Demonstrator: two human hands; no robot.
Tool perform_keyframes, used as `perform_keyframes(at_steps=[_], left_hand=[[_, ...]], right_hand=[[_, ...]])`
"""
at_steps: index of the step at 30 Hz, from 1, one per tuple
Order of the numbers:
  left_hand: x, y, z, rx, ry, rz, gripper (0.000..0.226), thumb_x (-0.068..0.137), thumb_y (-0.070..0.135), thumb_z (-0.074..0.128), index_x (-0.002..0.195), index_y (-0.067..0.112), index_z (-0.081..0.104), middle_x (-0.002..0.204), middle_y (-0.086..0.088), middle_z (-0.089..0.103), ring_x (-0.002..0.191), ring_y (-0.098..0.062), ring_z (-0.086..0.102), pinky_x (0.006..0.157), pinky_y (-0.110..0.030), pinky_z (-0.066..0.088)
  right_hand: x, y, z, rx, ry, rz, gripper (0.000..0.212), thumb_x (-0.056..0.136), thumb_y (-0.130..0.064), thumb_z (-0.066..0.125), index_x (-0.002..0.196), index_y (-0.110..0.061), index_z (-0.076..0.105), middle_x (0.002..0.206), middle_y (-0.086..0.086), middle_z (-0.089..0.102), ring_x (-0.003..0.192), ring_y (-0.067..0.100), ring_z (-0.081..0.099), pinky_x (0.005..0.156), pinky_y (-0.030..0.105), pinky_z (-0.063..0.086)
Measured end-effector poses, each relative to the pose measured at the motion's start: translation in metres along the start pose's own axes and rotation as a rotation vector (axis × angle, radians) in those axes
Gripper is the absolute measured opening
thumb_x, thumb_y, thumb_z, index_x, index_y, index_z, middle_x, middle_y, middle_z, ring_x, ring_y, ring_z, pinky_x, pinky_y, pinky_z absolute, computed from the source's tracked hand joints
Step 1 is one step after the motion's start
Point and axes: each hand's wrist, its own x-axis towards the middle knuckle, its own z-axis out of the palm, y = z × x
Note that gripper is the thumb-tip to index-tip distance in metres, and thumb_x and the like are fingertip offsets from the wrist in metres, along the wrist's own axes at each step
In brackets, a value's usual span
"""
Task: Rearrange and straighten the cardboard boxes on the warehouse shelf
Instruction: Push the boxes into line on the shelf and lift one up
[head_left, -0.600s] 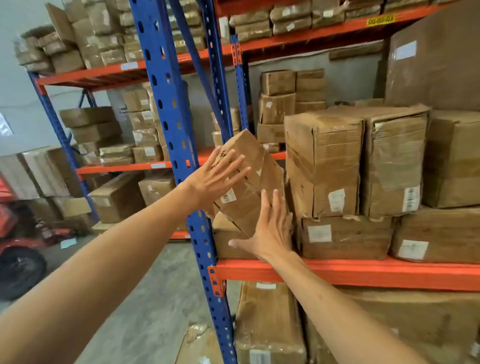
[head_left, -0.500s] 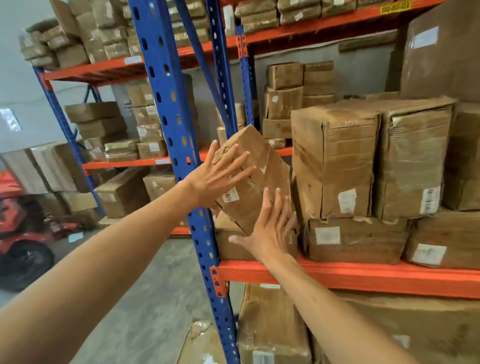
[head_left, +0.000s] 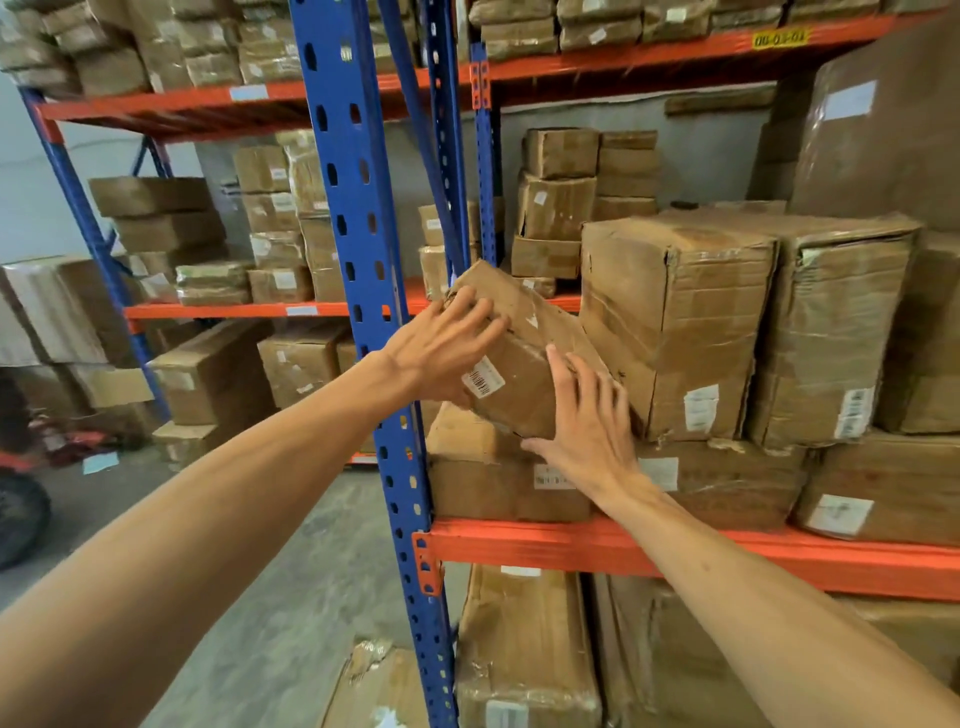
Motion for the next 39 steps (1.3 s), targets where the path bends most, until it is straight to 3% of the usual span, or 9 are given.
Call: perform_keyframes(at_steps=[7, 9, 11, 13, 16, 20, 33, 36, 39], left_hand=[[-0.038, 0.043, 0.022, -0.356, 0.019, -0.267, 0.107, 0.052, 0.065, 0.087, 0.134, 0.009, 0.046, 0.127, -0.011, 0.050, 0.121, -0.033, 0.044, 0.082, -0.048, 0.057], [-0.047, 0.062, 0.032, -0.369, -0.021, -0.331, 0.108, 0.052, 0.066, 0.086, 0.134, 0.009, 0.046, 0.128, -0.010, 0.051, 0.122, -0.032, 0.045, 0.094, -0.050, 0.051], [-0.056, 0.077, 0.045, -0.305, -0.031, -0.343, 0.109, 0.053, 0.068, 0.083, 0.134, 0.004, 0.048, 0.127, -0.011, 0.054, 0.121, -0.032, 0.049, 0.113, -0.057, 0.031], [-0.063, 0.084, 0.057, -0.273, -0.021, -0.307, 0.107, 0.056, 0.066, 0.083, 0.133, 0.000, 0.050, 0.126, -0.014, 0.056, 0.121, -0.033, 0.053, 0.120, -0.061, 0.015], [-0.072, 0.085, 0.070, -0.365, 0.038, -0.238, 0.107, 0.061, 0.058, 0.088, 0.141, 0.000, 0.049, 0.138, -0.018, 0.055, 0.131, -0.036, 0.050, 0.121, -0.053, 0.023], [-0.077, 0.080, 0.076, -0.463, 0.116, -0.194, 0.106, 0.069, 0.048, 0.088, 0.150, -0.002, 0.042, 0.145, -0.021, 0.050, 0.135, -0.039, 0.047, 0.120, -0.049, 0.026], [-0.057, 0.065, 0.095, -0.615, 0.012, -0.181, 0.086, 0.084, 0.028, 0.080, 0.154, 0.006, 0.036, 0.155, -0.015, 0.041, 0.144, -0.034, 0.036, 0.119, -0.045, 0.026], [-0.054, 0.069, 0.096, -0.601, -0.027, -0.208, 0.087, 0.087, 0.028, 0.077, 0.156, 0.007, 0.030, 0.159, -0.015, 0.033, 0.148, -0.033, 0.028, 0.123, -0.042, 0.014], [-0.053, 0.069, 0.098, -0.545, -0.103, -0.218, 0.089, 0.094, 0.034, 0.067, 0.161, 0.011, 0.013, 0.166, -0.013, 0.019, 0.153, -0.030, 0.016, 0.124, -0.038, 0.002]], right_hand=[[0.007, 0.017, -0.030, -0.313, -0.181, -0.271, 0.127, 0.070, -0.053, 0.089, 0.167, -0.014, 0.018, 0.158, 0.022, 0.040, 0.137, 0.039, 0.045, 0.111, 0.053, 0.035], [0.005, 0.016, -0.030, -0.393, -0.240, -0.335, 0.124, 0.075, -0.050, 0.085, 0.168, -0.017, 0.010, 0.161, 0.020, 0.035, 0.139, 0.037, 0.042, 0.113, 0.053, 0.033], [0.001, 0.015, -0.024, -0.413, -0.272, -0.365, 0.123, 0.076, -0.047, 0.085, 0.168, -0.019, 0.007, 0.161, 0.019, 0.035, 0.138, 0.037, 0.042, 0.112, 0.053, 0.033], [-0.009, 0.015, -0.015, -0.409, -0.280, -0.367, 0.123, 0.077, -0.047, 0.085, 0.168, -0.021, 0.007, 0.161, 0.018, 0.035, 0.138, 0.036, 0.043, 0.113, 0.052, 0.033], [-0.019, 0.022, -0.003, -0.368, -0.272, -0.387, 0.123, 0.077, -0.052, 0.086, 0.168, -0.025, 0.008, 0.162, 0.016, 0.037, 0.140, 0.036, 0.042, 0.115, 0.052, 0.032], [-0.011, 0.038, -0.005, -0.255, -0.219, -0.462, 0.107, 0.076, -0.053, 0.086, 0.164, -0.029, 0.030, 0.157, 0.015, 0.047, 0.139, 0.040, 0.047, 0.113, 0.061, 0.034], [0.003, 0.042, 0.022, -0.225, -0.317, -0.306, 0.100, 0.094, -0.053, 0.066, 0.157, -0.051, -0.011, 0.170, 0.001, 0.022, 0.151, 0.032, 0.020, 0.123, 0.062, 0.014], [0.001, 0.033, 0.025, -0.203, -0.386, -0.222, 0.100, 0.098, -0.049, 0.064, 0.153, -0.055, -0.020, 0.172, 0.000, 0.009, 0.155, 0.031, 0.006, 0.122, 0.063, 0.021], [-0.001, 0.022, 0.020, -0.197, -0.451, -0.171, 0.094, 0.104, -0.046, 0.057, 0.156, -0.055, -0.020, 0.174, 0.001, -0.003, 0.158, 0.033, -0.007, 0.125, 0.064, 0.012]])
